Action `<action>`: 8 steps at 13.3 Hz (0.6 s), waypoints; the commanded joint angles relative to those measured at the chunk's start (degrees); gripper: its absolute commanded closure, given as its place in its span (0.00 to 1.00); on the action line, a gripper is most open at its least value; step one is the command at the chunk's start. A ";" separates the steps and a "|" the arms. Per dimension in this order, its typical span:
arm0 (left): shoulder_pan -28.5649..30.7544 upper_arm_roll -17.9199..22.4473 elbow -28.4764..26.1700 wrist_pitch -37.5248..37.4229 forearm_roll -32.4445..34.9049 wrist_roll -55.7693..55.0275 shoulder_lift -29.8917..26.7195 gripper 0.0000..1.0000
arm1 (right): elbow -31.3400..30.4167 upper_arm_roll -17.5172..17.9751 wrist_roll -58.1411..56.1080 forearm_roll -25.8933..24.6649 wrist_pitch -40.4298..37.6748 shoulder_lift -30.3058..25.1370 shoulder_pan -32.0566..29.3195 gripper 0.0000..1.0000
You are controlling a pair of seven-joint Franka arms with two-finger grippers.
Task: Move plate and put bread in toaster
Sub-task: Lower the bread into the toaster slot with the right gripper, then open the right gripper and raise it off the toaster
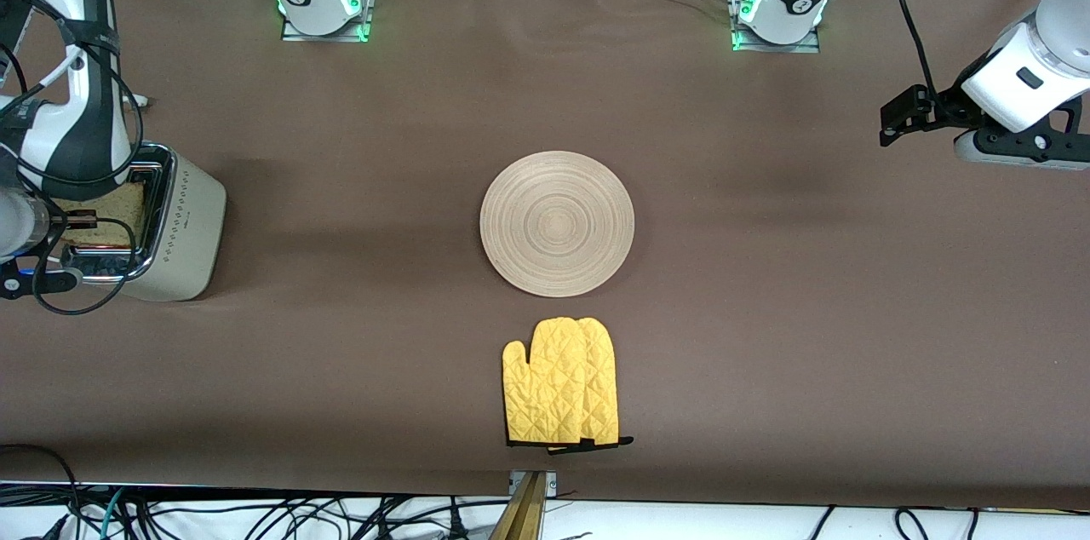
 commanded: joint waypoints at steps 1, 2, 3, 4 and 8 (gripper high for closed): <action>-0.41 -0.06 1.20 -1.60 0.90 0.03 0.22 0.00 | 1.90 0.57 3.21 0.27 -1.26 1.45 0.45 0.85; -0.32 0.12 1.20 -1.60 0.90 0.21 0.22 0.00 | 1.82 0.83 3.74 1.76 -1.52 1.45 0.54 0.61; -0.06 0.21 1.20 -1.60 0.90 0.21 0.22 0.00 | 1.82 0.84 4.44 3.51 -1.96 1.45 1.50 0.37; 0.29 0.21 1.20 -1.69 0.55 0.30 0.22 0.00 | 1.82 0.92 5.14 3.88 -2.05 1.45 2.47 0.15; 1.78 0.73 1.90 -1.86 0.11 0.30 0.74 0.00 | 2.25 1.01 4.81 10.54 -1.88 -0.56 5.28 0.00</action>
